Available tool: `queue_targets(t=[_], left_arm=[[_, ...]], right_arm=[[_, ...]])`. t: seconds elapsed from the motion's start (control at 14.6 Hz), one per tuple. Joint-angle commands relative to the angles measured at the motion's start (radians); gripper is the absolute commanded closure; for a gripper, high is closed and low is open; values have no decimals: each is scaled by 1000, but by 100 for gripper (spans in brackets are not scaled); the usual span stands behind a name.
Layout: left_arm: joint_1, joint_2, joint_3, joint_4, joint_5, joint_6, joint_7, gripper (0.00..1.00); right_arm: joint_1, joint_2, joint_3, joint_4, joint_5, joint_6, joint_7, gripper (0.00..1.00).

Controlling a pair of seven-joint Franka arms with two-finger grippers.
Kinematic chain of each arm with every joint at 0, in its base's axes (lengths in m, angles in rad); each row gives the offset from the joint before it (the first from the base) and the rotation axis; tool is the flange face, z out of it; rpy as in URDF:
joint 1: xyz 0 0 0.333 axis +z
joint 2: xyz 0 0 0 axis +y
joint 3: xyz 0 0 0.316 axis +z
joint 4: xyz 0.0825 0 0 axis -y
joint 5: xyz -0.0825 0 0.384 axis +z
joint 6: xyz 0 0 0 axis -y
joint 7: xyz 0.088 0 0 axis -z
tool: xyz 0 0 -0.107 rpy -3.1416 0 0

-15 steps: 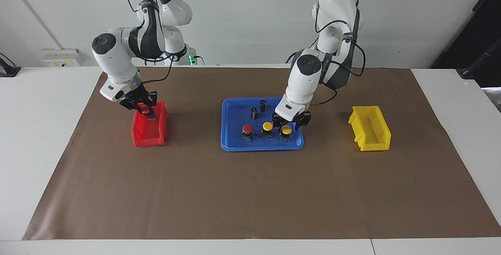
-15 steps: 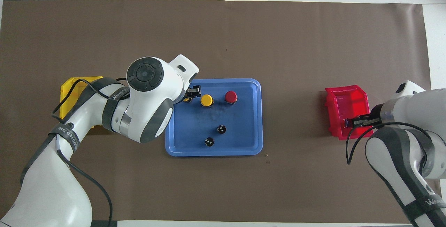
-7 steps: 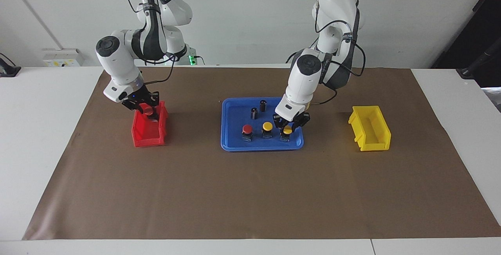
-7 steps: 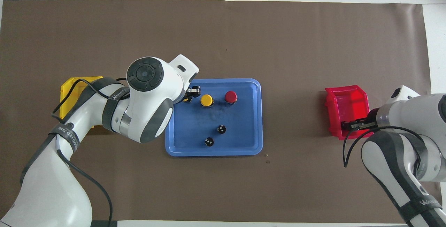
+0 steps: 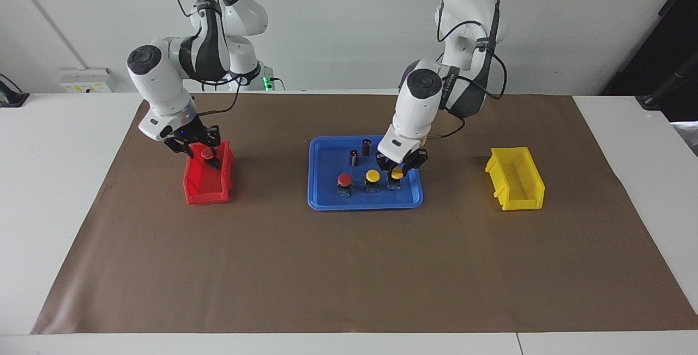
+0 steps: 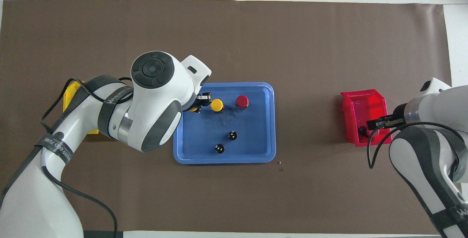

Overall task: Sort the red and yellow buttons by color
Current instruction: 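Carry the yellow button to the yellow bin while the right gripper returns to the tray, then grasp the second red button with the right gripper while the left gripper releases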

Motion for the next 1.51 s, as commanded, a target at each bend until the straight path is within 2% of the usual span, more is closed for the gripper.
queue_targets(t=[0.0,0.21,0.27,0.34,0.48,0.55,0.68,1.1,1.23,1.44], left_arm=[[144,-115,9,-10,-14,-137,185,66],[364,-152,9,-12,-12,-209,464,66],[408,-152,10,-21,-4,-208,494,66],[444,-154,16,-38,0,-197,502,66],[496,-151,16,-55,39,-164,562,66],[508,-152,16,-84,40,-130,589,66],[522,-154,16,-143,42,-72,591,66],[564,-129,16,-246,43,83,587,66],[561,-138,16,-303,43,155,582,66],[561,-129,16,-306,43,168,582,66]], right_arm=[[50,66,11,151,12,-108,97,35],[207,130,11,275,41,-108,351,35],[273,158,11,327,57,-102,466,35],[344,221,11,431,61,-117,581,35],[448,345,11,613,58,-148,738,35],[482,379,11,657,48,-145,782,35],[547,420,11,665,42,-87,838,35],[588,539,11,619,1,73,849,34],[587,540,11,589,1,103,848,34],[597,528,11,552,4,107,849,34]])
